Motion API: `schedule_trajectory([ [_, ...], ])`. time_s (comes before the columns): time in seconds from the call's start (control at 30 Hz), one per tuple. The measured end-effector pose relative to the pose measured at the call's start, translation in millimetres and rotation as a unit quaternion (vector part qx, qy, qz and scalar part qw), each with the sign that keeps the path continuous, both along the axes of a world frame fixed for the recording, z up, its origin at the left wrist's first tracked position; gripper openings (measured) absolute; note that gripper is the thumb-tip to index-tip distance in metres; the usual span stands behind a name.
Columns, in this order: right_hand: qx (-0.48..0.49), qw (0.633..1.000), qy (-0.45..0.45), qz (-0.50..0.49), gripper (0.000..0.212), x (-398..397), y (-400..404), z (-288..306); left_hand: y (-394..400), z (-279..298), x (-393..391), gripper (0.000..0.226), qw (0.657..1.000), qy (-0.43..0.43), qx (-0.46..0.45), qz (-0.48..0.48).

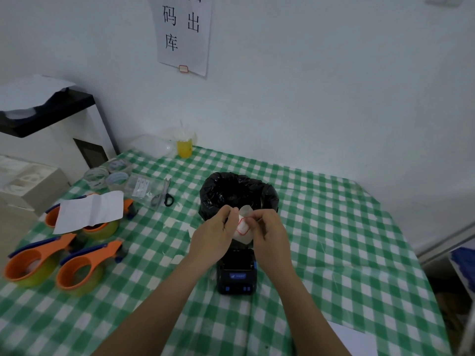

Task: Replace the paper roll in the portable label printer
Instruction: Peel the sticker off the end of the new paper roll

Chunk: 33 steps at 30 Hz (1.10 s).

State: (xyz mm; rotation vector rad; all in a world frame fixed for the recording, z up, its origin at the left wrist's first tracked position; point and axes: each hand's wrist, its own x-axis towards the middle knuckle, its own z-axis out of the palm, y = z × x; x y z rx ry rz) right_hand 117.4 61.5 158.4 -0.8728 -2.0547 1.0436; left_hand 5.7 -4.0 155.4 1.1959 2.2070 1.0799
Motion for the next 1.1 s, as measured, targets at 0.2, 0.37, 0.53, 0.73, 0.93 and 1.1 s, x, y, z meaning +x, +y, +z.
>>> schedule_trajectory([
  [0.2, 0.049, 0.998, 0.043, -0.025, 0.012, -2, -2, -5, 1, -2, -4, 0.038, 0.998, -0.060, 0.018, 0.006],
  [0.37, 0.051, 0.997, 0.062, 0.001, 0.012, -1, 2, -5, 1, -3, -8, 0.041, 0.995, -0.098, 0.014, 0.005],
  [0.53, 0.045, 0.997, 0.063, 0.022, 0.014, 1, 7, -3, 2, -7, -12, 0.043, 0.992, -0.126, 0.017, -0.010],
  [0.73, 0.033, 0.995, 0.087, 0.023, 0.023, 2, 8, -1, 5, -5, -13, 0.043, 0.985, -0.170, 0.021, -0.011],
  [0.93, -0.018, 0.993, 0.112, -0.002, 0.032, 3, 9, -1, 5, -10, -19, 0.042, 0.987, -0.161, 0.015, 0.003],
  [1.1, -0.043, 0.993, 0.104, -0.046, 0.021, 5, 25, -1, 3, -28, -25, 0.040, 0.987, -0.160, -0.018, 0.024],
])
